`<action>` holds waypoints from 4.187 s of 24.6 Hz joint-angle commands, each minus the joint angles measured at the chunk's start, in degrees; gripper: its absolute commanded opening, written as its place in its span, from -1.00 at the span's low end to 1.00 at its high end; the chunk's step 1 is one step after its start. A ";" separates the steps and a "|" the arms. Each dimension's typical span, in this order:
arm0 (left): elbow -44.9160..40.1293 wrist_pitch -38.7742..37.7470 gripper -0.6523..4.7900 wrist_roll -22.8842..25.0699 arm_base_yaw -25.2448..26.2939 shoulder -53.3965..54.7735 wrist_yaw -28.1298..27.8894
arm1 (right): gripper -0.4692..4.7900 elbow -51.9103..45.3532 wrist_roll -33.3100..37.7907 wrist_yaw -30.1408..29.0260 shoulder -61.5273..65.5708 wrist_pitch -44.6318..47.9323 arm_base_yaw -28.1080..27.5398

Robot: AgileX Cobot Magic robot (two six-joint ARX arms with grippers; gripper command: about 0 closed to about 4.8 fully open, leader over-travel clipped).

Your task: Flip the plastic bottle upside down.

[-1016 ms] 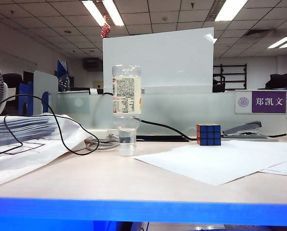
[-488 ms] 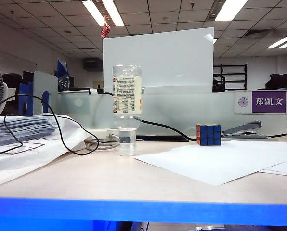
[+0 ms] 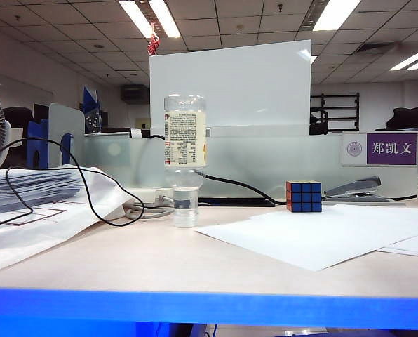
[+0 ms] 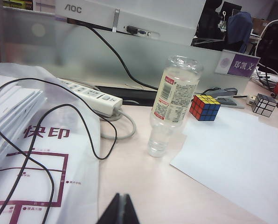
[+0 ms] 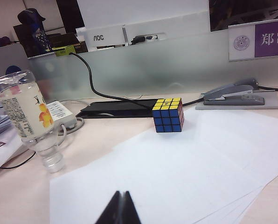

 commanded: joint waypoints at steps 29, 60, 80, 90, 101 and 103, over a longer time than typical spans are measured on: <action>-10.36 11.19 -0.78 8.68 14.97 -0.11 -3.72 | -0.86 0.11 0.00 0.00 0.04 0.77 0.04; -10.36 11.89 -0.78 9.09 16.63 -0.11 -3.26 | -0.86 0.11 0.00 0.00 0.04 0.79 0.04; -10.36 11.89 -0.78 9.09 16.63 -0.11 -3.26 | -0.86 0.11 -0.04 0.04 0.04 0.81 0.04; -10.36 11.89 -0.78 9.09 16.63 -0.11 -3.26 | -0.86 -0.46 -11.47 0.13 -0.22 -1.95 -9.20; -10.36 11.87 -0.78 9.09 16.63 -0.11 -3.26 | -0.86 -2.10 -8.57 -0.22 -0.22 0.09 -20.13; -10.36 11.87 -0.78 9.09 16.63 -0.11 -3.26 | -0.86 -2.47 -8.46 -0.24 -0.22 0.28 -20.13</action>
